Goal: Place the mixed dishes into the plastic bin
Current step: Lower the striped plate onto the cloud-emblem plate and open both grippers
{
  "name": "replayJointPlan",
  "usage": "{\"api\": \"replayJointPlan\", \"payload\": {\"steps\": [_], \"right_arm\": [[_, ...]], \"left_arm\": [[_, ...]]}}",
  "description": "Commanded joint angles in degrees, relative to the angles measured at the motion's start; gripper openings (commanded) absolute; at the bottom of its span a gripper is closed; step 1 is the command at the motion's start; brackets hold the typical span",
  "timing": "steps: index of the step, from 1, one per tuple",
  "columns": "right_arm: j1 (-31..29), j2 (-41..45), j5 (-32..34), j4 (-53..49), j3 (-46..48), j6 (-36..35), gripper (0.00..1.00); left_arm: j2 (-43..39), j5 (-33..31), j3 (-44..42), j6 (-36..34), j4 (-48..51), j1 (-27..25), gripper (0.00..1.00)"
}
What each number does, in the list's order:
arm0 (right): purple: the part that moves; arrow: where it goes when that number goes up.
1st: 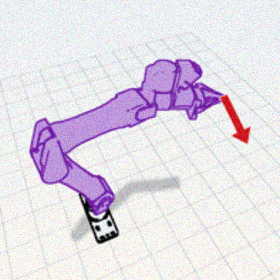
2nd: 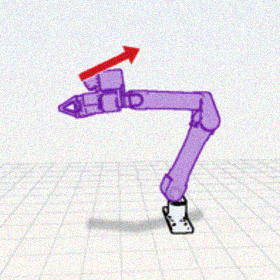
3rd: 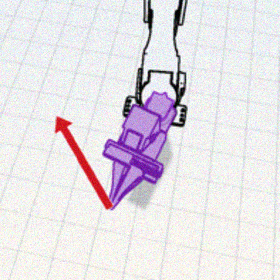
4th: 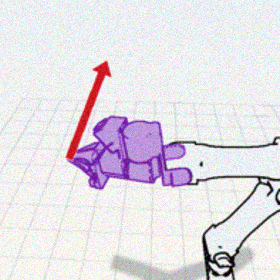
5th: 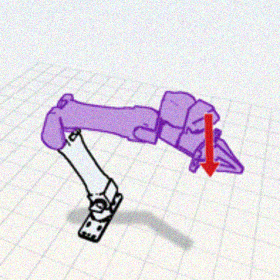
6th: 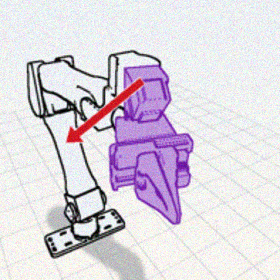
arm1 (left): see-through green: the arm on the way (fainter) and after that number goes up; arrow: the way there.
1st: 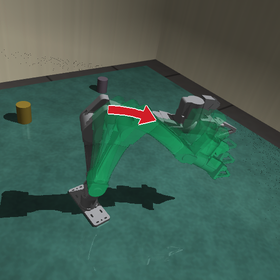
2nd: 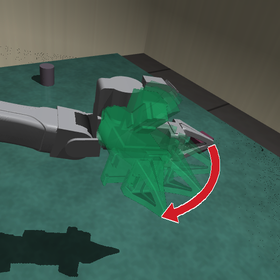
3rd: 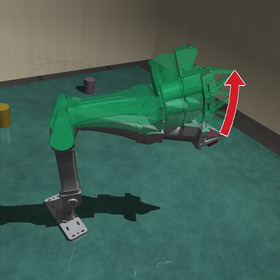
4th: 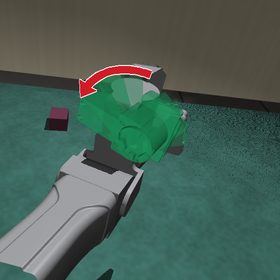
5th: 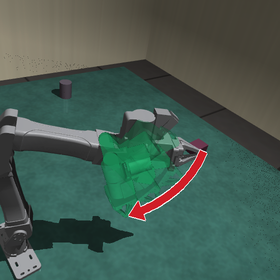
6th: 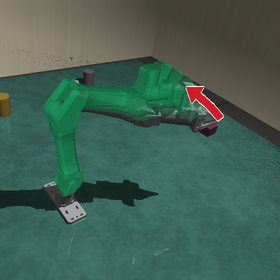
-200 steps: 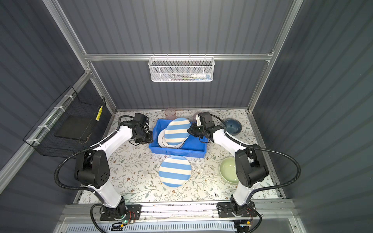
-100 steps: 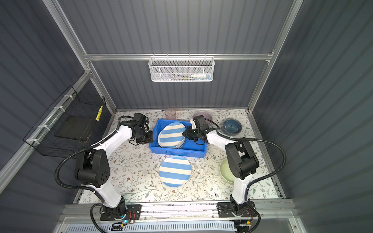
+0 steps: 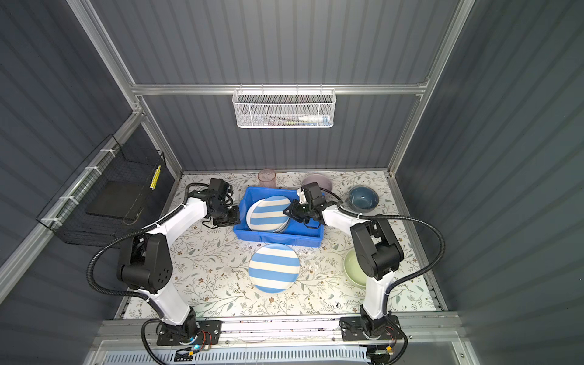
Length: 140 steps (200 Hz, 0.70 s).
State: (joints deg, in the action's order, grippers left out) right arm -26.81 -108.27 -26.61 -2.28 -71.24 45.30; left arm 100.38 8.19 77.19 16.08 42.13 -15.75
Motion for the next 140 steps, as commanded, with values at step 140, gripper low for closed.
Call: {"api": "replayJointPlan", "payload": {"steps": [140], "right_arm": [[-5.99, -8.27, 15.49, -22.61, -14.86, -9.85, 0.43]], "left_arm": [[-0.37, 4.79, -0.89, 0.42, 0.34, -0.16, 0.19]]}}
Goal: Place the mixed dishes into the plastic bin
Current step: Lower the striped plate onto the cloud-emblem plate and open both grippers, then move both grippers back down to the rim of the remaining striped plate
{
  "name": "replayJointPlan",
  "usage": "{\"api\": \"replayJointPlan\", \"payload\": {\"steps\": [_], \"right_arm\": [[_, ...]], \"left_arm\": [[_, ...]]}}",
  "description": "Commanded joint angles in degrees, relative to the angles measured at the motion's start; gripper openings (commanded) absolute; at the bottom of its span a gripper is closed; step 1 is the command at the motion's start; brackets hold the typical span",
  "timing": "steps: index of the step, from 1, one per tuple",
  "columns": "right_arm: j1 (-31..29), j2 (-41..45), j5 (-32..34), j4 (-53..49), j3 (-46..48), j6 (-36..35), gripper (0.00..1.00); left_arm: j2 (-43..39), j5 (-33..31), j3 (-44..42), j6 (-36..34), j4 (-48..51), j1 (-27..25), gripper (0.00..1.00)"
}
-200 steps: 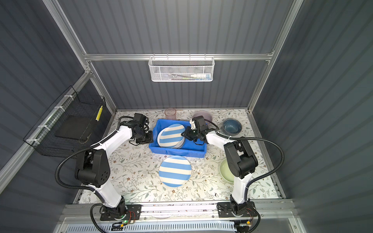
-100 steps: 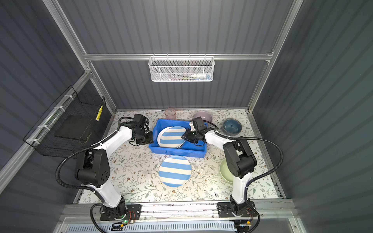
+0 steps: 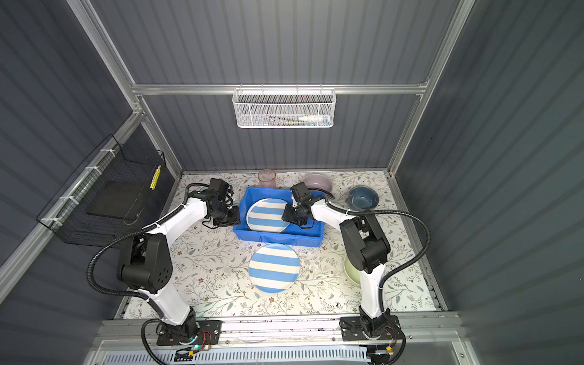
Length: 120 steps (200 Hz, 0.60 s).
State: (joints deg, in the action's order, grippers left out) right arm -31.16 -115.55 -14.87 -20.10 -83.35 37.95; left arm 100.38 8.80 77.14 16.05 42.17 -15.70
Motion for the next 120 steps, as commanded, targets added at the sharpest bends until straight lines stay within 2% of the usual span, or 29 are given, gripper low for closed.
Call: {"api": "replayJointPlan", "payload": {"steps": [1, 29, 46, 83, 120], "right_arm": [[-1.68, -1.04, 3.78, -4.88, -2.81, -2.52, 0.43], [-2.37, -1.52, 5.53, -6.66, -4.04, -3.21, 0.48], [-2.61, -1.85, 7.89, -8.47, -5.16, -3.99, 0.54], [-2.63, -4.07, 14.61, -16.51, -12.59, -7.69, 0.66], [-2.61, -6.91, 17.13, -21.27, -17.34, -9.59, 0.72]], "left_arm": [[-0.36, 4.24, -0.85, 0.41, 0.29, -0.2, 0.19], [-0.28, 4.85, -0.94, 0.62, -0.05, -0.2, 0.19], [-0.36, 5.11, -1.12, 0.74, -0.16, -0.21, 0.19], [-0.34, 5.27, -0.79, 0.64, -0.07, -0.21, 0.19], [-0.59, 5.32, -0.78, 0.67, 0.01, -0.21, 0.19]]}}
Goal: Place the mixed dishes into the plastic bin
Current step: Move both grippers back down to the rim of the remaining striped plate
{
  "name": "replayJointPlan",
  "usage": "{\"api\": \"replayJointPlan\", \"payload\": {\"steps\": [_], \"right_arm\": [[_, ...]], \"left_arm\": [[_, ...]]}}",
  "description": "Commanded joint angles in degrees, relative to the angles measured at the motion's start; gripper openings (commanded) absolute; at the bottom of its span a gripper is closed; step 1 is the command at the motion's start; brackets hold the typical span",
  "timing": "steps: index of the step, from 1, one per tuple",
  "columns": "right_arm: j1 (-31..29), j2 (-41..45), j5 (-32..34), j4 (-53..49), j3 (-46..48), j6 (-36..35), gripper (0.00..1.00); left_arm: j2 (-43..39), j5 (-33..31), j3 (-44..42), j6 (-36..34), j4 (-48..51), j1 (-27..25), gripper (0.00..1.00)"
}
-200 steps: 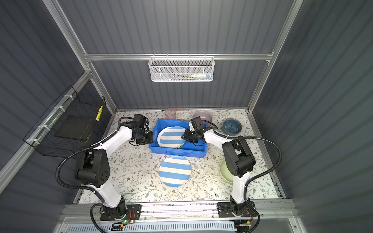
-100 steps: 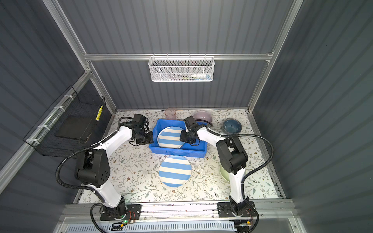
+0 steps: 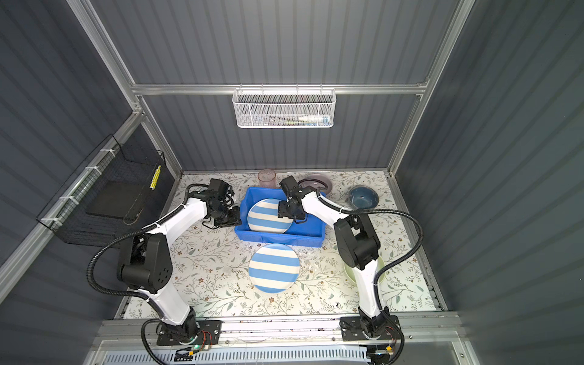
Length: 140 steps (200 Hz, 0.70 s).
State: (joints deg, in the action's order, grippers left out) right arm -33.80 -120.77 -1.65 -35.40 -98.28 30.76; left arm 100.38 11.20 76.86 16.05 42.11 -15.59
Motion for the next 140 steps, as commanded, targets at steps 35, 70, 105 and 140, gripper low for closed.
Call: {"api": "replayJointPlan", "payload": {"steps": [35, 70, 105, 140], "right_arm": [[-0.01, -2.56, 5.35, -7.13, -3.17, -2.27, 0.77], [-0.01, -2.9, 2.22, -6.04, -2.84, -2.09, 0.79], [-0.33, -2.68, -1.43, -3.4, -2.16, -0.61, 0.79], [-0.58, -3.16, -4.19, -1.68, -2.7, 0.27, 0.79]], "left_arm": [[-0.8, 2.81, -0.51, 0.45, 0.43, -0.31, 0.19], [-1.05, 2.94, -0.22, 0.45, 0.52, -0.28, 0.19], [-1.12, 3.05, -0.21, 0.3, 0.61, -0.27, 0.19], [-1.03, 3.29, 0.13, 0.18, 0.69, -0.31, 0.19]]}}
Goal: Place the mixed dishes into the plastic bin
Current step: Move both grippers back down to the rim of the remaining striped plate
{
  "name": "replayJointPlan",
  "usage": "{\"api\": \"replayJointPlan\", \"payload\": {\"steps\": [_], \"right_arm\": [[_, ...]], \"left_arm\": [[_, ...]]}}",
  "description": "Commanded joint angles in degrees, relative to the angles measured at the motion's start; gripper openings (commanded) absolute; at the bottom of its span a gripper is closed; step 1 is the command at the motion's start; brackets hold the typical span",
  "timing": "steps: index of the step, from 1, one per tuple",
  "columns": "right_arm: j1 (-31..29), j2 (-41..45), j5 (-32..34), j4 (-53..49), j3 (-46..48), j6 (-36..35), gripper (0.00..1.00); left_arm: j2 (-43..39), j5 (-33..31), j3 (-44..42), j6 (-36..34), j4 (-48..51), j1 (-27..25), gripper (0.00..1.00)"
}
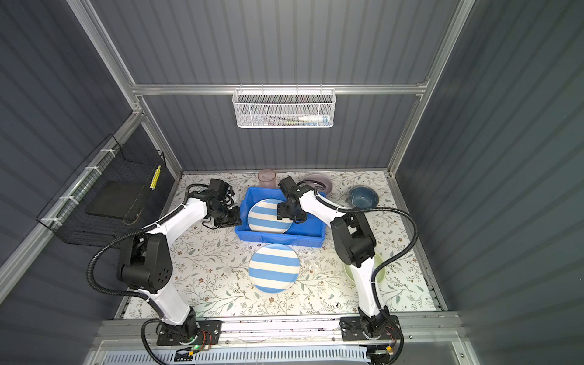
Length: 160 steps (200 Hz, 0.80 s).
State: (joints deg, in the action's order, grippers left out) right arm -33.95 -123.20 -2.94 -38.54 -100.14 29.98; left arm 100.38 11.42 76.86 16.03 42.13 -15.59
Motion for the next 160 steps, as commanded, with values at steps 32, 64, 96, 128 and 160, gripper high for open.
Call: {"api": "replayJointPlan", "payload": {"steps": [32, 64, 96, 128, 160], "right_arm": [[-0.65, -1.32, -6.77, 3.65, -0.79, 2.19, 0.79], [-0.63, -1.9, -7.53, 4.32, -0.89, 2.84, 0.8], [-0.69, -1.84, -6.37, 3.89, -0.84, 2.68, 0.8], [-0.62, 0.72, -1.73, 1.08, -0.53, 0.87, 0.81], [-0.5, 4.98, 0.78, -0.9, 0.76, -1.02, 0.82]], "left_arm": [[-1.1, 2.83, 0.15, -0.04, 0.76, -0.31, 0.19], [-1.37, 2.85, -0.37, 0.0, 0.59, -0.26, 0.19], [-1.57, 2.96, -0.67, -0.03, 0.59, -0.31, 0.19], [-2.6, 1.74, -0.54, -0.03, 1.28, -0.27, 0.22], [-4.33, 0.84, 0.21, 0.13, 2.58, -0.23, 0.33]]}}
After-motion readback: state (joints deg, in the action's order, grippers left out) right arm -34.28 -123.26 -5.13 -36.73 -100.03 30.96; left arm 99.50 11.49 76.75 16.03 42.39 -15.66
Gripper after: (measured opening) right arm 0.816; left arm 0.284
